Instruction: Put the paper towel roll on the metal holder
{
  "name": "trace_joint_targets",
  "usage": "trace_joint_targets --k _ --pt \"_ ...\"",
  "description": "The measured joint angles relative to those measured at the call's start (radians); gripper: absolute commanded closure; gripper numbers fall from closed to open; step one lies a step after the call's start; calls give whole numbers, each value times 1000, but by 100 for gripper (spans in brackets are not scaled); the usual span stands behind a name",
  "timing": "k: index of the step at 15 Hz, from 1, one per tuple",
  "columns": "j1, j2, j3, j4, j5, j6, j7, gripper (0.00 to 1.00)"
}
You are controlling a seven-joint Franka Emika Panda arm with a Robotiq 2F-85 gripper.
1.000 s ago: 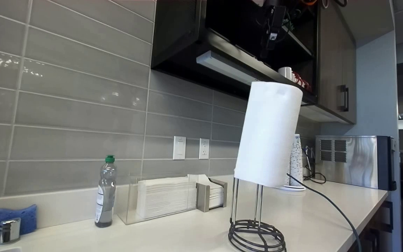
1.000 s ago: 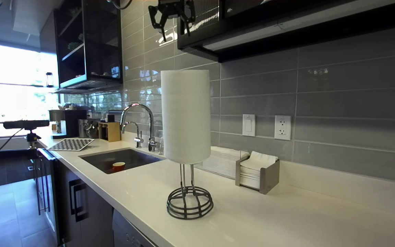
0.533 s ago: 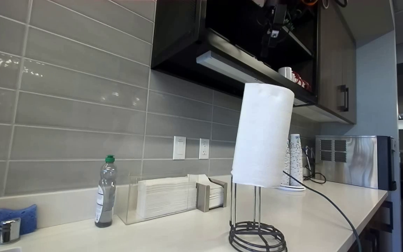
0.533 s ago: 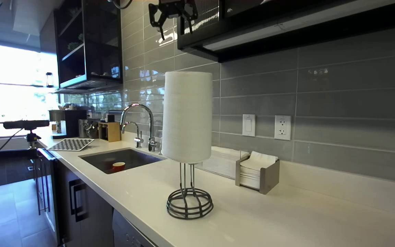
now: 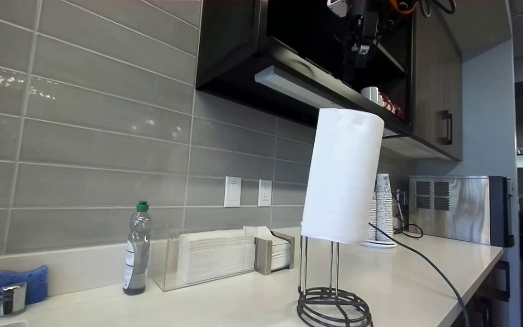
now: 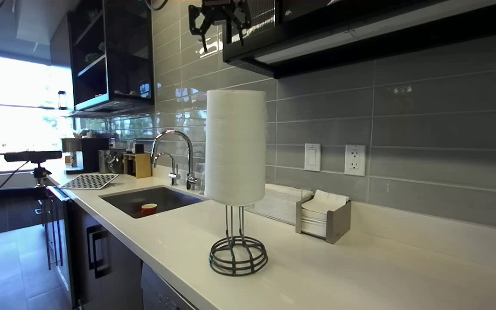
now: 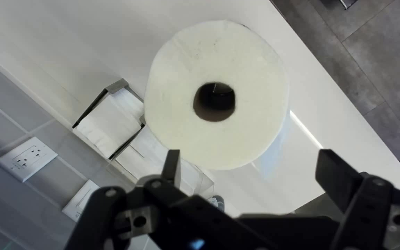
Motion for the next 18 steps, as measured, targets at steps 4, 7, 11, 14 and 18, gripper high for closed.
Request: trace_joint_targets --k 4,7,11,14,18 --pt "-5 -20 -14 -68 46 -2 -53 0" --pt "-6 -41 -21 -125 63 -8 -80 0" --pt "-6 -79 -28 -210 78 -16 -102 0" --pt "-6 -110 -34 -276 91 -15 -113 0" --pt "-6 -141 -37 -352 100 23 -131 0"
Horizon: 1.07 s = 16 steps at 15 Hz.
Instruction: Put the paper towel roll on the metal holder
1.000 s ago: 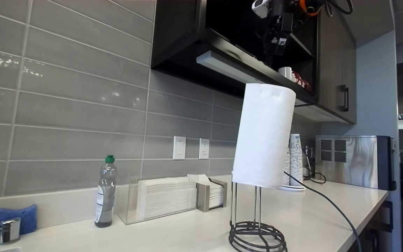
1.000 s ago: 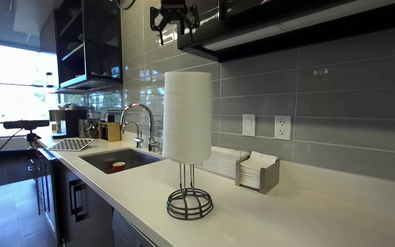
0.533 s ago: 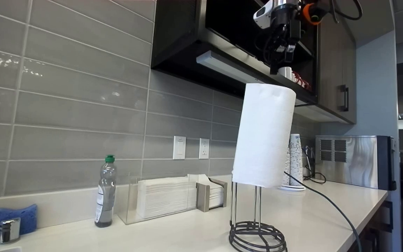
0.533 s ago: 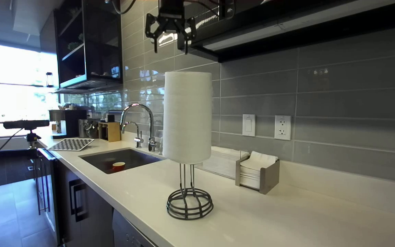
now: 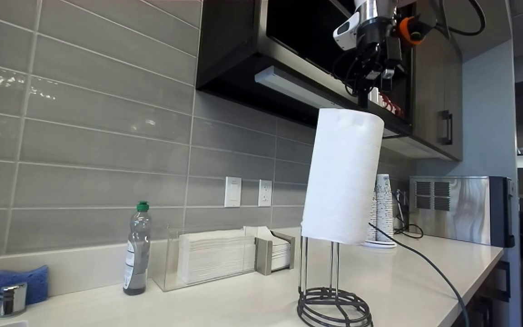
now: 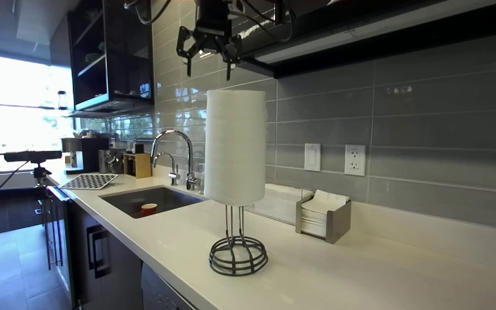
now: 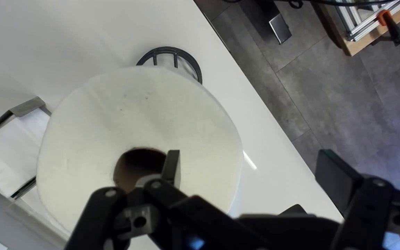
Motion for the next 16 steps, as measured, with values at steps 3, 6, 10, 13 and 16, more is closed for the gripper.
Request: trace_joint_targets --k 3,6,10,13,16 --pt "-6 -12 4 -49 0 82 -21 0" --pt "-14 -16 6 -84 0 159 -49 0" --pt "-25 -26 6 -126 0 213 -79 10" --pt "-30 -38 6 -151 0 227 -91 27" --pt "-30 -50 7 -169 1 227 -96 45"
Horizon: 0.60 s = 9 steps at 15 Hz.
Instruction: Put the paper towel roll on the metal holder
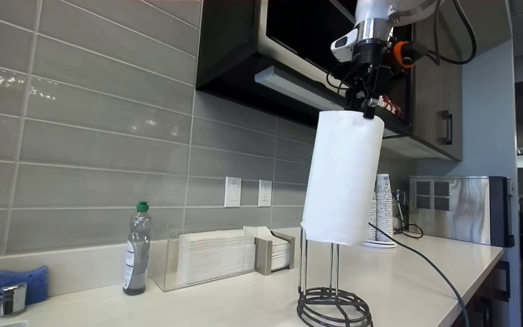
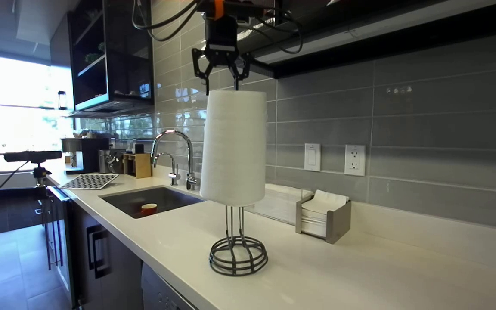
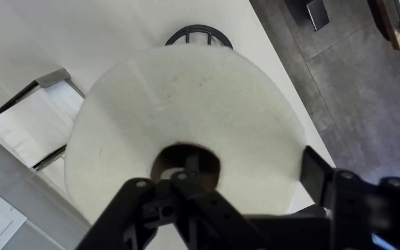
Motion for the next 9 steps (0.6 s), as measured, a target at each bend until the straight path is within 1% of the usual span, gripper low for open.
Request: trace_joint_targets --k 1,2,3,4,5,6,9 --pt "0 -3 1 -4 1 0 -1 24" --pt "0 -6 3 -7 2 0 -1 18" --pt "0 -9 5 -9 2 0 -2 19" --pt "0 -11 6 -11 2 0 -3 60" --pt "0 -11 6 -14 2 0 -3 56" --pt "0 -11 7 -20 2 1 -5 57" --pt "0 -11 8 -35 2 11 -8 76"
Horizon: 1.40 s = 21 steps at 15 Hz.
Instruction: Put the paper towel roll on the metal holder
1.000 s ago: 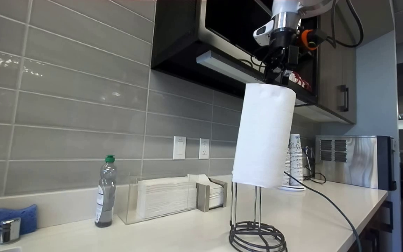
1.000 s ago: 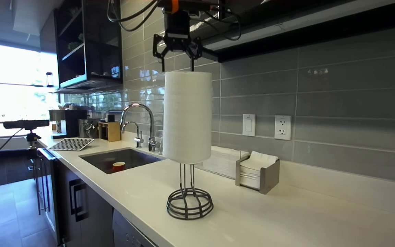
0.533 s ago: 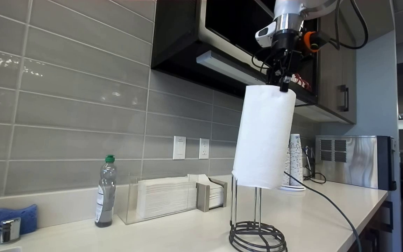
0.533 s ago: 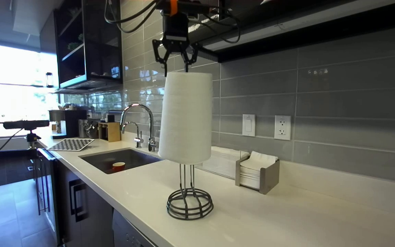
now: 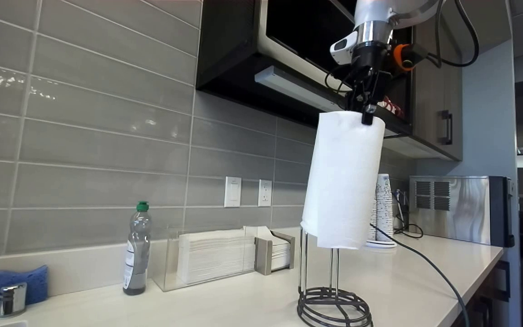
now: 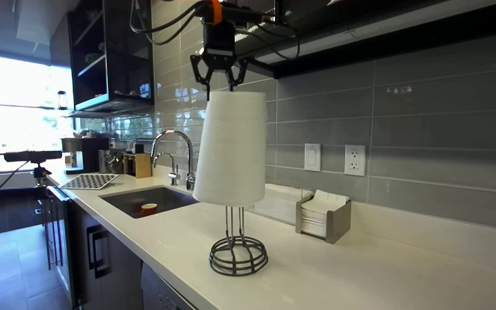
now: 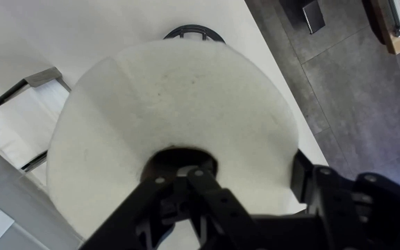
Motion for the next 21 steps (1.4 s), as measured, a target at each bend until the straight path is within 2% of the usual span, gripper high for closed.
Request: trace_joint_targets --k 4,21 --pt "0 0 1 3 0 6 -19 84" --pt "0 15 45 46 -38 -26 -46 84"
